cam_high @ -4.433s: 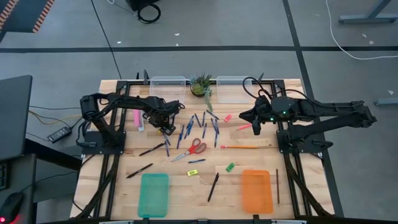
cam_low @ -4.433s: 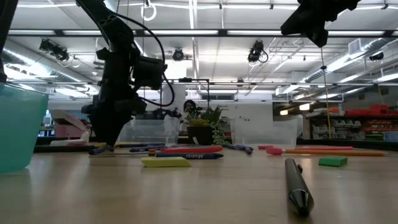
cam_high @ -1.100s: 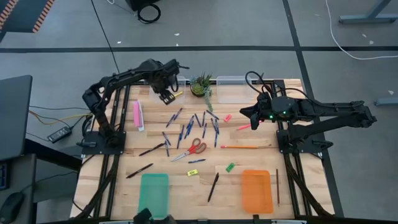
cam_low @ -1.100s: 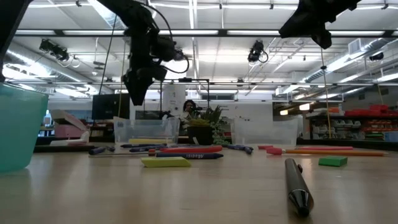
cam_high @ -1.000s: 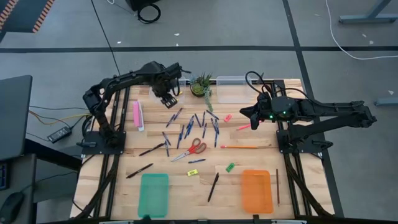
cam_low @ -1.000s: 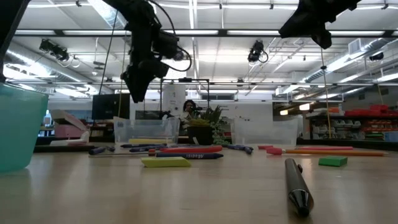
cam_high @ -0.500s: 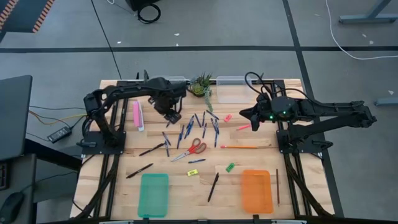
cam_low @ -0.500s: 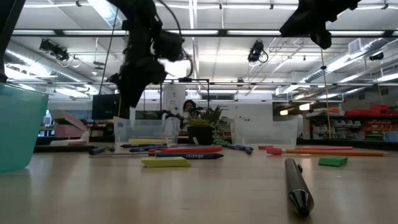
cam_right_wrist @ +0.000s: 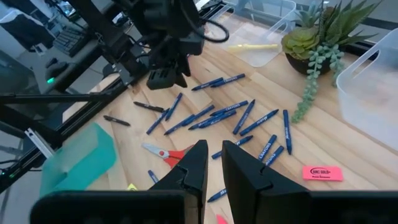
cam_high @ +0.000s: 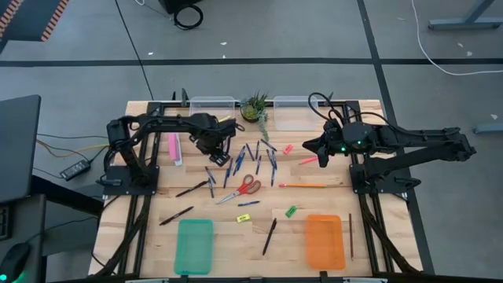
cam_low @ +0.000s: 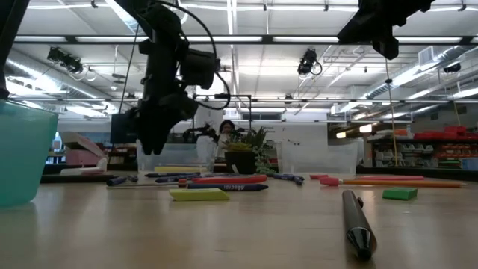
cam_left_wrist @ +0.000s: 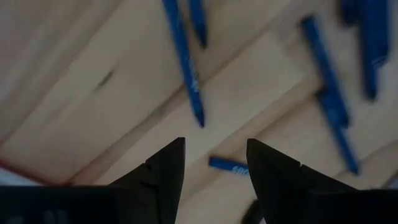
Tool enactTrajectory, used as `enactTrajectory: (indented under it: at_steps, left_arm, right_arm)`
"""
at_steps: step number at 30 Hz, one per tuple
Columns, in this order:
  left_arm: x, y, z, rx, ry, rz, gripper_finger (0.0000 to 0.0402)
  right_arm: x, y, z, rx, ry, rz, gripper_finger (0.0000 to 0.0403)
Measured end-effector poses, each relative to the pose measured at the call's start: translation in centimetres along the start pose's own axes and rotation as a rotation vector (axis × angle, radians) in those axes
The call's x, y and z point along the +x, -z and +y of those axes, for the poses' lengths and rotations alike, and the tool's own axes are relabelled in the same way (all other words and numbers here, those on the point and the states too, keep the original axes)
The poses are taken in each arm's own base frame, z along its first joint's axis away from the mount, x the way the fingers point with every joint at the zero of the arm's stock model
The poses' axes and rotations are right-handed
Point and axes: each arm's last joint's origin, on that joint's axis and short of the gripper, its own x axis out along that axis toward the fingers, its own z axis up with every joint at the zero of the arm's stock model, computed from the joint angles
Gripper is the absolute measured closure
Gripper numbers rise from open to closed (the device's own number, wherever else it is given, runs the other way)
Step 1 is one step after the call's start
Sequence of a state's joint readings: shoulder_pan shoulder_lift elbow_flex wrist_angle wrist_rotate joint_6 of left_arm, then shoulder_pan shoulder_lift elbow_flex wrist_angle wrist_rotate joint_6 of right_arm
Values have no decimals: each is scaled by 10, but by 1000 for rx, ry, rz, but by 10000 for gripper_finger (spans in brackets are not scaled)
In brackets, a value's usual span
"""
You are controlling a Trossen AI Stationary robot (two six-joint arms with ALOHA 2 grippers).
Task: Sort crayons/erasers/pens/pencils in bins
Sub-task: Put the blue crayon into the right transparent bin
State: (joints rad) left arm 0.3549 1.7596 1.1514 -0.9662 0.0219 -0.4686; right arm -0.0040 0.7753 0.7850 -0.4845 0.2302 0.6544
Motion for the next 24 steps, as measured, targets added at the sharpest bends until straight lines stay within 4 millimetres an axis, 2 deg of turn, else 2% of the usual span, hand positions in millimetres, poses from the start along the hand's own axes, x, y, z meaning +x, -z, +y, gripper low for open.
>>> enactTrajectory:
  at_steps: [8,18,24]
  left_arm:
    - [25,9,6,-24,-9,-5,222]
    - [17,-4,1,-21,7,-120,228]
    - [17,-7,6,-36,-30,-146,230]
  right_arm:
    - [0,0,0,0,1,1,347]
    - [0,3,-2,-1,21,27,347]
    - [0,4,-3,18,32,33,347]
